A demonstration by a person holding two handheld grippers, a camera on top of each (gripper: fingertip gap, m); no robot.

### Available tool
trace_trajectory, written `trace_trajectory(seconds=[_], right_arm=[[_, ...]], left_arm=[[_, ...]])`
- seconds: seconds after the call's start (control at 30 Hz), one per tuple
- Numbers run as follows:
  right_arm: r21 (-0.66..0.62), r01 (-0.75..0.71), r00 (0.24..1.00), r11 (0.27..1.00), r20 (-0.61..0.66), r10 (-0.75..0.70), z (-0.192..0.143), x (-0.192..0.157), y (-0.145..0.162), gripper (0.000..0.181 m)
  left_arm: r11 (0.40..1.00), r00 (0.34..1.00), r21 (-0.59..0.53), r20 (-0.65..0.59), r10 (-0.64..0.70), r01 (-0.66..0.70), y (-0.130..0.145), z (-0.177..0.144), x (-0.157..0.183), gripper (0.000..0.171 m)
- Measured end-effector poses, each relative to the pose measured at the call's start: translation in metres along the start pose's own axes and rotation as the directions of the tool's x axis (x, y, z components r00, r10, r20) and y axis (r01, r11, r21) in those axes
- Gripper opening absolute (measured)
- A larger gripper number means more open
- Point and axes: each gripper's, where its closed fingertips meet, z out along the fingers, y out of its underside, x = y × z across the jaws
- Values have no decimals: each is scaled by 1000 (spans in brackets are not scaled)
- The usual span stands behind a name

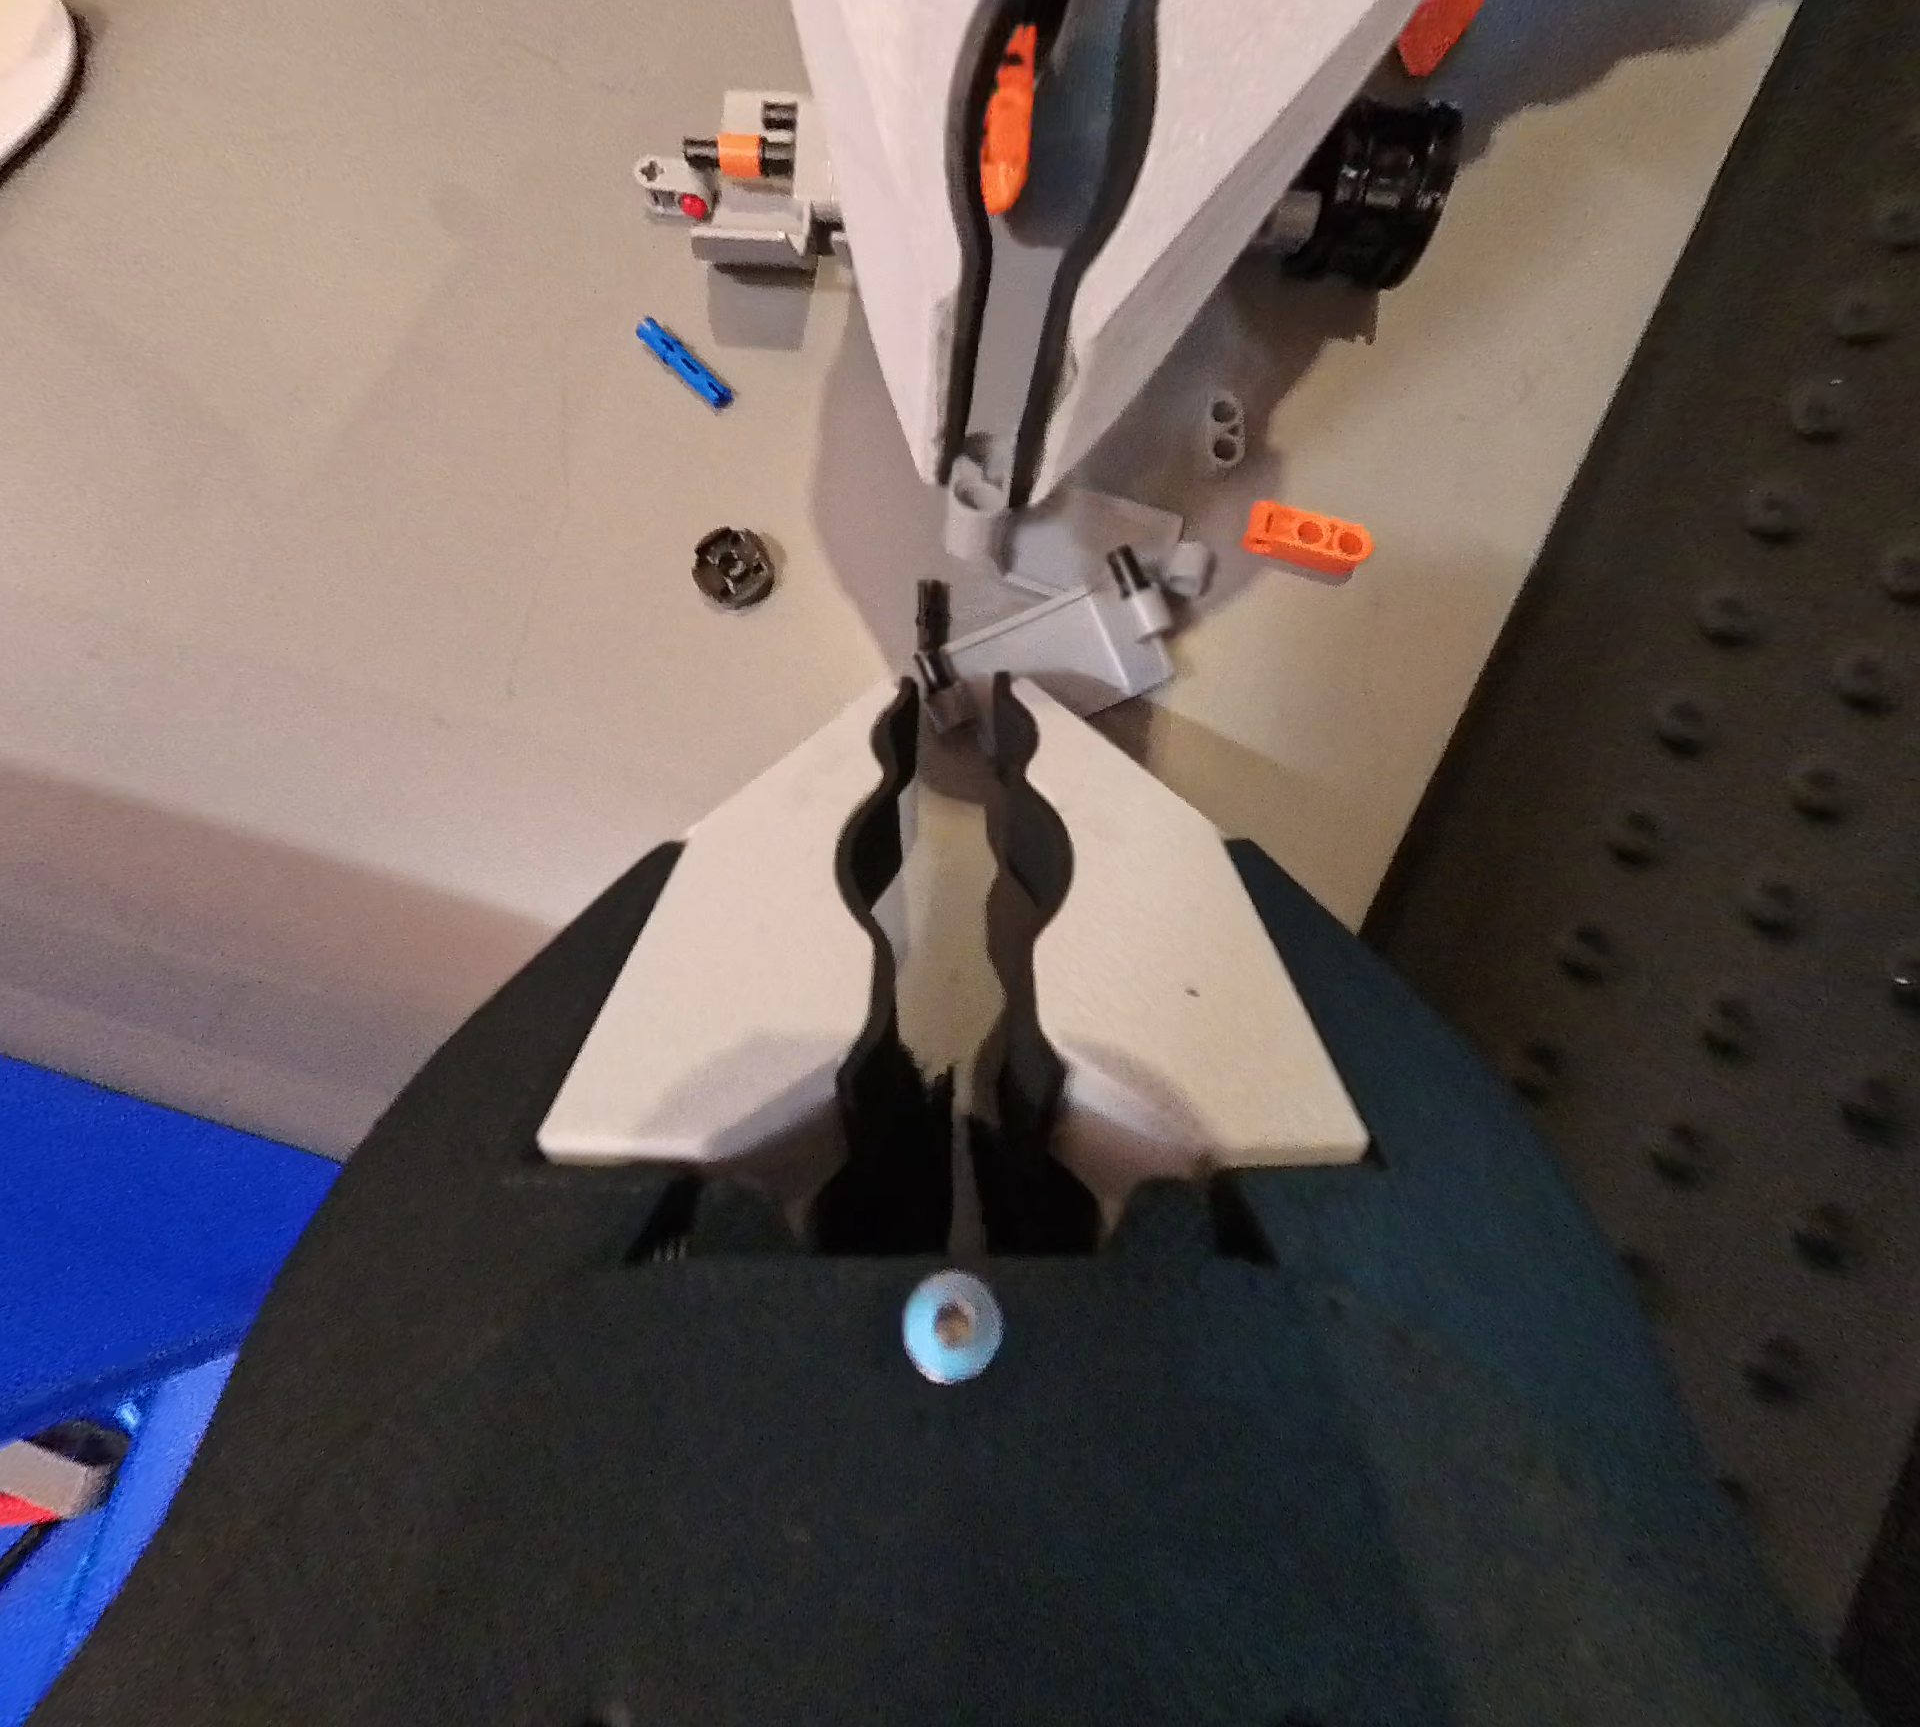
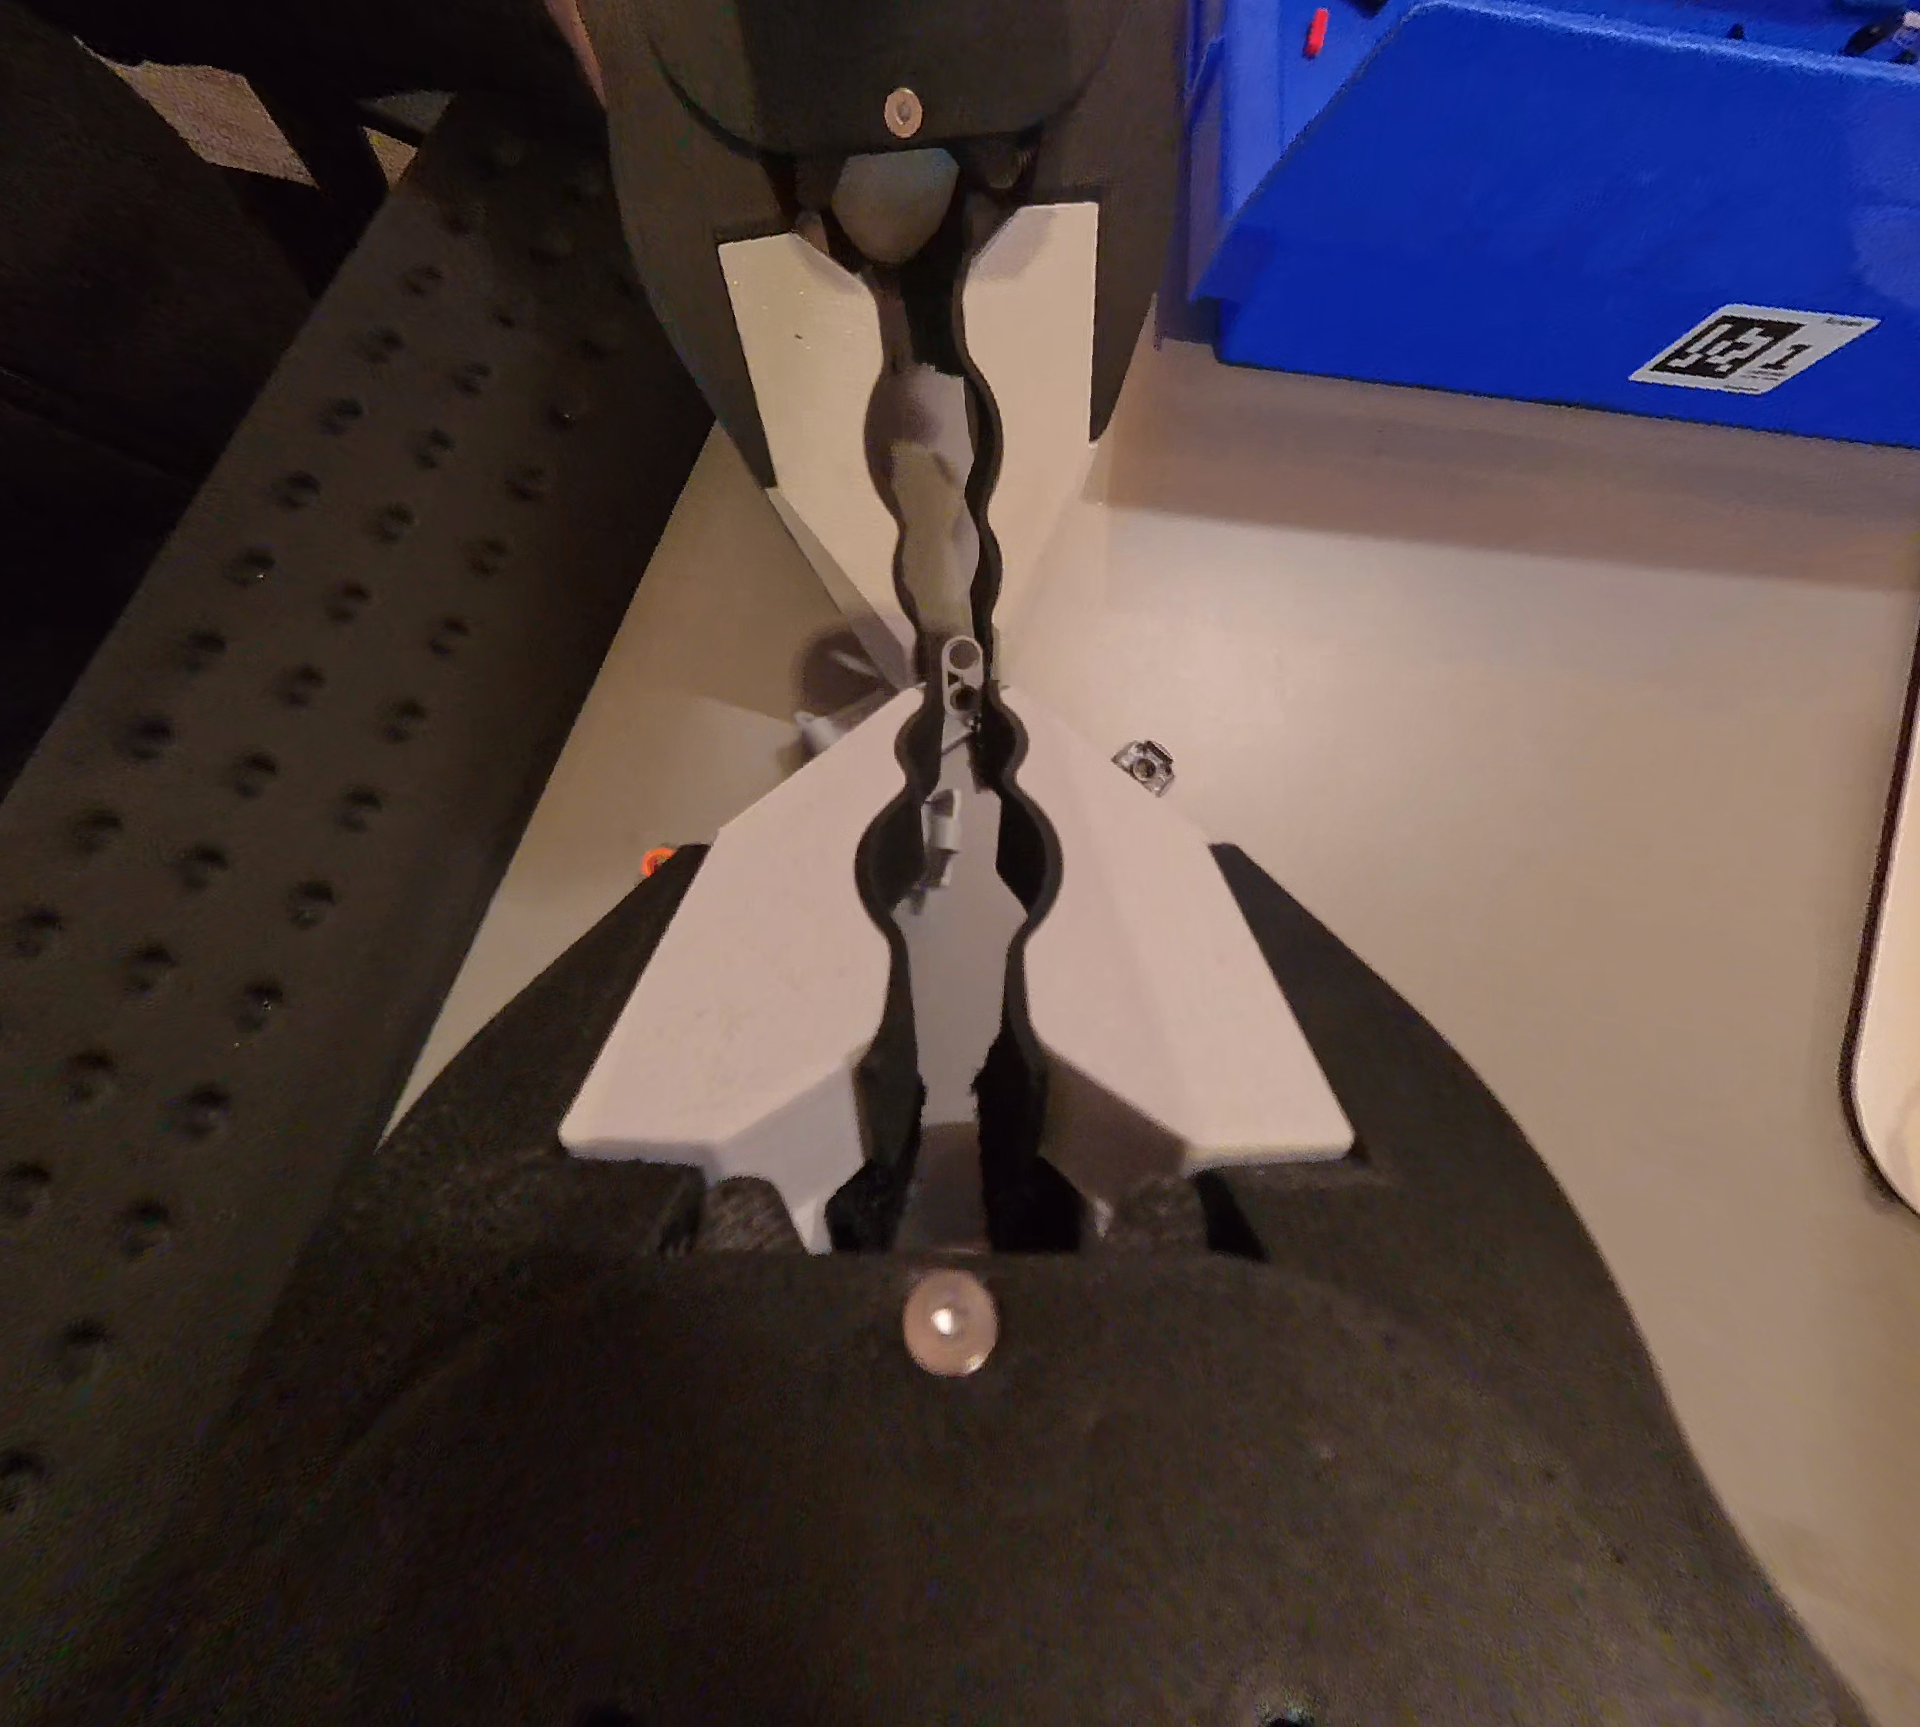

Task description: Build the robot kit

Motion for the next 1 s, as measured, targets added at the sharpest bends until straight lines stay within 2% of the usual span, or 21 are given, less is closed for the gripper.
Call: trace_trajectory(seconds=[0.37, 0.67, 0.77, 0.83, 1.0], right_arm=[[3, 1, 1000, 1000, 0, -1, -1, 1, 0, 4], [15, -6, 1000, 1000, 1, 6, -2, 1, -2, 4], [55, -34, 999, 998, 8, 34, -6, 3, -7, 4], [118, -82, 996, 990, 28, 79, -11, 6, -14, 4], [314, -247, 968, 916, 122, 220, -33, 17, -36, 4]], left_arm=[[995, 995, -29, -30, -92, 91, 7, -3, 2, 14], [994, 994, -23, -41, -104, 103, 5, 2, 2, 5], [997, 997, 38, 2, -74, 74, -4, -5, -2, 4], [990, 999, 138, 37, -32, 26, -21, -18, -4, 4], [951, 988, 294, 144, 50, -91, -52, -48, -4, 4]])
